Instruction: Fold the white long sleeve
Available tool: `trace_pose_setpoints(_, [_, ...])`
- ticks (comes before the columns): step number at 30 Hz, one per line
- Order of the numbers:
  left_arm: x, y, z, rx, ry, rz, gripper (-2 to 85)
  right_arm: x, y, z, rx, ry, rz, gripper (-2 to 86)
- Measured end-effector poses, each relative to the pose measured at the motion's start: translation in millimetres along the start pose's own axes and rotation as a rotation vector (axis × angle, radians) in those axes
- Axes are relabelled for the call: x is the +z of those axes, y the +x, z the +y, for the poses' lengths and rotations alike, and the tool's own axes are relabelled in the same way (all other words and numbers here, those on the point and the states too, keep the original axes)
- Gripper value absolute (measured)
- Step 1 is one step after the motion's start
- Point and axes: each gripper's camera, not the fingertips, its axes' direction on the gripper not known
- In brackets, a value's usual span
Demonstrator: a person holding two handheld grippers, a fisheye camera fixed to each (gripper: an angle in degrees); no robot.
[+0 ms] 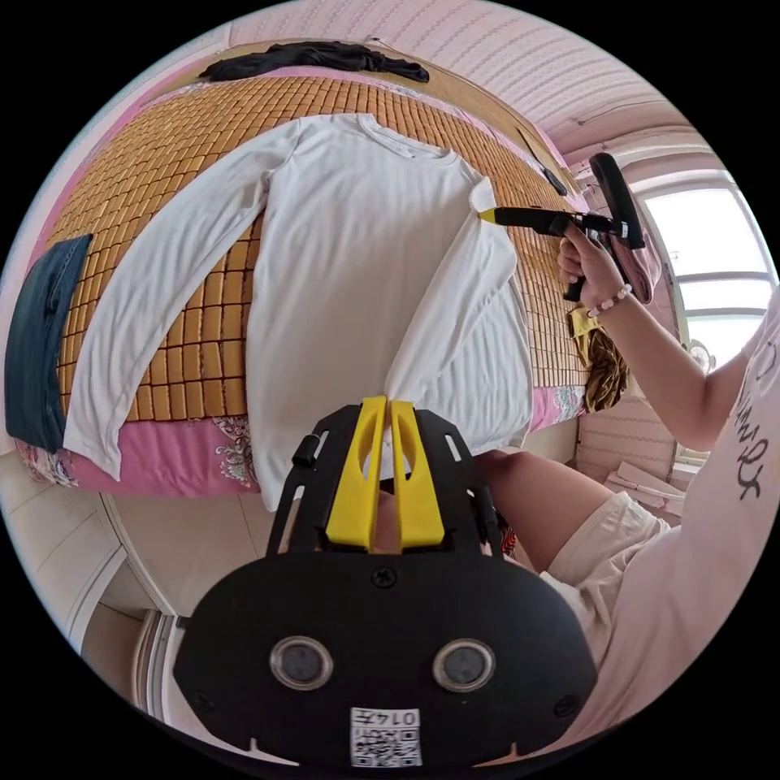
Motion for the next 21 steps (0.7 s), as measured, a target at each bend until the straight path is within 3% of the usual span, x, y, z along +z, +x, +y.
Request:
trace_pose_setpoints(10, [27.5,-53.5,-15.7,-0.098,-0.104,-0.059,3.2,25.9,-3.1,-6.8,0.034,-0.061,0.044,2.9])
trace_pose_setpoints(21, [-16.3,-52.1,-39.2,-0.063,-0.016,-0.139,2.7,-26.8,75.1,63.1,0.366,0.042,0.193,6.2])
